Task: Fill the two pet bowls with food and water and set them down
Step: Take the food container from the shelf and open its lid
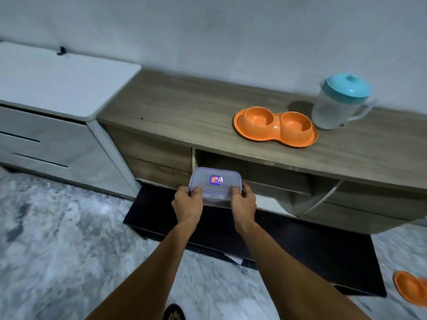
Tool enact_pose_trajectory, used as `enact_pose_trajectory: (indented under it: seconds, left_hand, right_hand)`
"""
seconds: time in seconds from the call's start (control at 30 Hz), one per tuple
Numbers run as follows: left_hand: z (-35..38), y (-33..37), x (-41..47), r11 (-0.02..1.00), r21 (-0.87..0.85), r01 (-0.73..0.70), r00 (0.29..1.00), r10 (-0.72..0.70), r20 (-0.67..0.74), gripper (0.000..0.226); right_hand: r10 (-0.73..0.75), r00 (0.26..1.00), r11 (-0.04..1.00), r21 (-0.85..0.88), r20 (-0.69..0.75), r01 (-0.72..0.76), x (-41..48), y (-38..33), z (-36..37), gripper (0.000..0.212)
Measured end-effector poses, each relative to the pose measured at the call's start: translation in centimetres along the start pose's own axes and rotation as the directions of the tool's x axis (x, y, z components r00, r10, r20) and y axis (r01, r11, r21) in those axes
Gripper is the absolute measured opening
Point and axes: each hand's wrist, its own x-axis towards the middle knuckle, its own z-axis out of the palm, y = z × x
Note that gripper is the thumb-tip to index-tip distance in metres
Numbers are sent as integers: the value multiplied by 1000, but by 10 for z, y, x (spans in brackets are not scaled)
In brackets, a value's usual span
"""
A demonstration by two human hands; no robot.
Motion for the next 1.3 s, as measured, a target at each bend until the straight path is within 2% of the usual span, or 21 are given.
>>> enact_pose_trajectory:
  seconds: [0.27, 0.43, 0.6, 0.77, 0.87, 1.0, 1.3]
  left_hand:
    - [-21, 78, -19, 995, -59, -86, 995, 82, -63, 22]
    - [-17, 120, 18, 988, -60, -141, 988, 137, -67, 19]
    - [-8, 158, 81, 976, -128, -174, 984, 168, -55, 29]
    - [2, 189, 148, 974, -171, -147, 987, 156, 36, 11]
    - [6, 197, 181, 977, -148, -150, 984, 162, 72, 14]
    - [11, 199, 209, 986, -26, -163, 978, 165, 128, 19]
    - [17, 194, 234, 991, 8, -132, 974, 128, 189, 29]
  right_hand:
    - [-109, 994, 993, -33, 5, 109, -20, -87, -7, 35]
    - [-153, 988, 988, 4, 22, 153, 10, -129, 14, 34]
    - [-181, 984, 983, 9, 4, 181, 52, -161, 58, 34]
    - [-170, 984, 984, 49, -51, 172, 106, -179, 104, 32]
    - [-135, 990, 985, 99, -40, 139, 126, -183, 123, 31]
    - [-118, 990, 990, 76, -72, 123, 145, -183, 138, 34]
    - [-94, 995, 995, 34, -34, 95, 170, -182, 145, 35]
